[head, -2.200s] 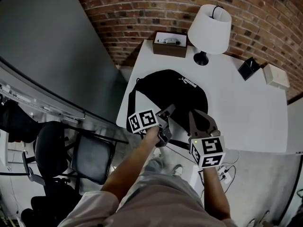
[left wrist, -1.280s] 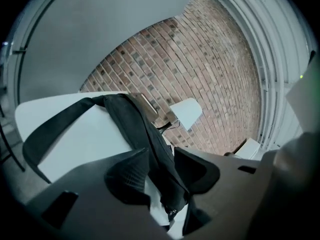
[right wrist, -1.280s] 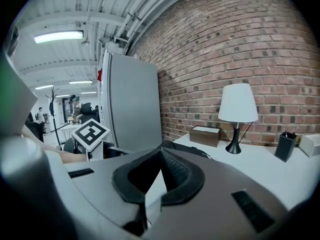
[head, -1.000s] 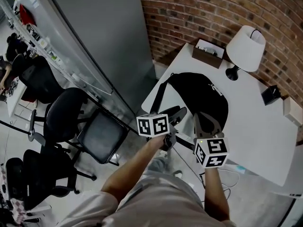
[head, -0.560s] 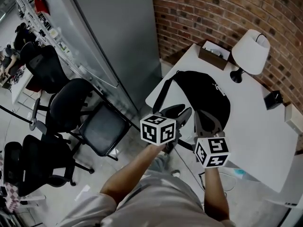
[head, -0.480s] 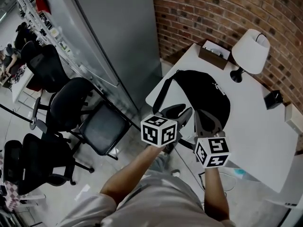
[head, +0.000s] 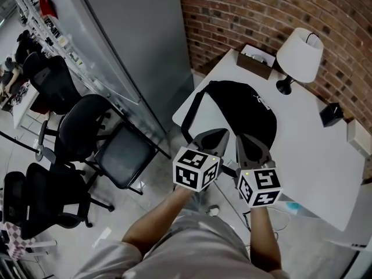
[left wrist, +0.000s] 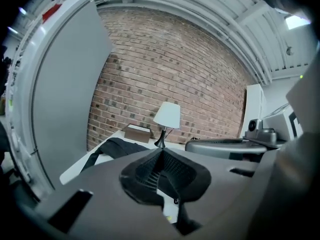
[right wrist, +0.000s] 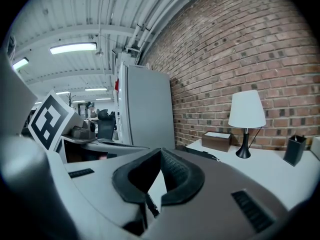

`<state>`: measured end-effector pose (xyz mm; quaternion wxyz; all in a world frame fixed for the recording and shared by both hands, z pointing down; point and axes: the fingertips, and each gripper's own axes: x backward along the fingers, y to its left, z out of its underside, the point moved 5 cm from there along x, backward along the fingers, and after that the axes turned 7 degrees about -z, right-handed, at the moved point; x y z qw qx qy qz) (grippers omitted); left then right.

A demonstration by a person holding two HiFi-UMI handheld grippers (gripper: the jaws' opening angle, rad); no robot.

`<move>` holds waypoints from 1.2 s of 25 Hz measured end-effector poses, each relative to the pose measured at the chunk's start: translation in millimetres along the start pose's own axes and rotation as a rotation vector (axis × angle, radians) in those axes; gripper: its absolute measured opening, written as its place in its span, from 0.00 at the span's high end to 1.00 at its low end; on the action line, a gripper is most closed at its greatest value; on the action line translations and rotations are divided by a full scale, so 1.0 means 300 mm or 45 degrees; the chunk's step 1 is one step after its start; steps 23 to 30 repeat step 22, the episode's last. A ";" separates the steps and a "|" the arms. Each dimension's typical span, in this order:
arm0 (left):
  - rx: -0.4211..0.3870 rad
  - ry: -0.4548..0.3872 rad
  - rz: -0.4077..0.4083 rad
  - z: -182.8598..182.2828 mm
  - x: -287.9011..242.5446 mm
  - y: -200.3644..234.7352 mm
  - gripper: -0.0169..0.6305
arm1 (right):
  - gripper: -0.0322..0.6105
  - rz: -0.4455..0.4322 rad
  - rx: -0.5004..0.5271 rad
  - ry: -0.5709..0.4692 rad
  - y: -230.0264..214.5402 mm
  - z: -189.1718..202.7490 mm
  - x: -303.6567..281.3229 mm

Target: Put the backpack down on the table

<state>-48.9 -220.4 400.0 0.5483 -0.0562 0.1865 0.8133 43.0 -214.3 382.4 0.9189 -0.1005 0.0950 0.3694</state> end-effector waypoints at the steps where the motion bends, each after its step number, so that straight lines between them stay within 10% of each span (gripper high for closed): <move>1: -0.013 -0.005 -0.003 -0.001 0.001 -0.007 0.97 | 0.95 0.001 -0.001 -0.002 -0.002 0.001 0.003; 30: -0.032 0.002 -0.015 -0.001 -0.010 -0.009 0.97 | 0.95 -0.004 -0.011 -0.013 -0.007 0.000 0.001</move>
